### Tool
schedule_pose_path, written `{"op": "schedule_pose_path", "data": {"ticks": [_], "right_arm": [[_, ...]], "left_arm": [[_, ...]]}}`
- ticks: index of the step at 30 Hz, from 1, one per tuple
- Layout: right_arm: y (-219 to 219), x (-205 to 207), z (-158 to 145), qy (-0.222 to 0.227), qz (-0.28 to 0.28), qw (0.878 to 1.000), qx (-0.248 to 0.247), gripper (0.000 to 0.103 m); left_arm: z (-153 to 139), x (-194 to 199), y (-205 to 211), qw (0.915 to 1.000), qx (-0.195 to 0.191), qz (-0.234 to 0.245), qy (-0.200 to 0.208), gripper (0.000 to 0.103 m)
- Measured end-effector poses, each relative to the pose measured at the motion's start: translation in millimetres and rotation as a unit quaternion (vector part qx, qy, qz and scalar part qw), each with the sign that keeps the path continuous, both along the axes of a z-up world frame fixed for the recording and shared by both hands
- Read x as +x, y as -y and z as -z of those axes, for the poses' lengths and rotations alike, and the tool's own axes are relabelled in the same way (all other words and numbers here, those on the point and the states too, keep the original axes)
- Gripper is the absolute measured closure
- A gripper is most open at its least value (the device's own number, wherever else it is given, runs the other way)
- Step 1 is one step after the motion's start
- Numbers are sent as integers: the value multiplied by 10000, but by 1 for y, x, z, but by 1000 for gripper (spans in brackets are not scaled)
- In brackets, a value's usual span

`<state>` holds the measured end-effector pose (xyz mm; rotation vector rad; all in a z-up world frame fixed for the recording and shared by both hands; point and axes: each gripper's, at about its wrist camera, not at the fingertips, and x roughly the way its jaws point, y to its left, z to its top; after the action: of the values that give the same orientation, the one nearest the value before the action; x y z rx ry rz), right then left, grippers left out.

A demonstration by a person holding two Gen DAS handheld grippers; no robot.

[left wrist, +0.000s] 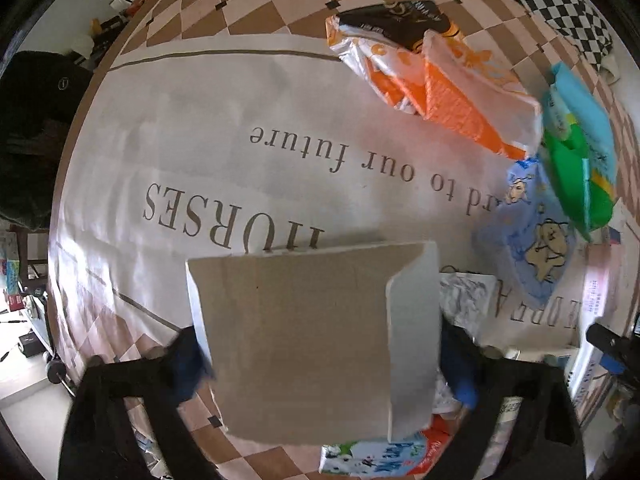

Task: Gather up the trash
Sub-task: 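Grasp the white box with the left gripper while the right grasps the Dental Doctor toothpaste box, then carry both boxes to the white bin and open both grippers to drop them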

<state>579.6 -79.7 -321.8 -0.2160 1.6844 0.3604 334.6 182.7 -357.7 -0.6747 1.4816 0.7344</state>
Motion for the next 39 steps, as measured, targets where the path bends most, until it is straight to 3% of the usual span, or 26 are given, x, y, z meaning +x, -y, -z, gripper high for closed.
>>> {"op": "schedule_pose_path", "data": {"ticks": [5, 6, 8, 13, 20, 23, 25, 29, 34, 39], "right_arm": [[-10, -16, 19, 512, -1034, 9917, -575, 23], [-10, -17, 23, 546, -1096, 9905, -628, 35], [-11, -19, 20, 747, -1092, 9897, -552, 50], [1, -22, 0, 792, -668, 9944, -196, 51], [19, -54, -71, 1114, -378, 9913, 588, 51], [20, -98, -100, 1298, -397, 9868, 878, 51], [15, -150, -117, 1376, -396, 9842, 1045, 51], [10, -244, -125, 1451, -355, 9791, 1382, 51], [25, -366, -107, 1297, -208, 9812, 1418, 51], [44, -465, -49, 683, -117, 9919, 1063, 51]], "left_arm": [[3, 3, 2, 9997, 162, 132, 136, 18], [2, 4, 4, 9996, 200, 165, 139, 18], [-5, 4, 8, 9991, 302, 251, 129, 19], [-39, 3, 22, 9970, 544, 457, 323, 19], [-106, -29, 45, 9871, 1058, 846, 851, 19], [-134, -59, 58, 9817, 1190, 933, 1154, 19], [-141, -83, 59, 9780, 1236, 1020, 1334, 19], [-154, -139, 73, 9713, 1261, 1249, 1584, 19], [-144, -239, 92, 9700, 1049, 1507, 1591, 19], [-106, -305, 111, 9769, 717, 1639, 1170, 19]]}}
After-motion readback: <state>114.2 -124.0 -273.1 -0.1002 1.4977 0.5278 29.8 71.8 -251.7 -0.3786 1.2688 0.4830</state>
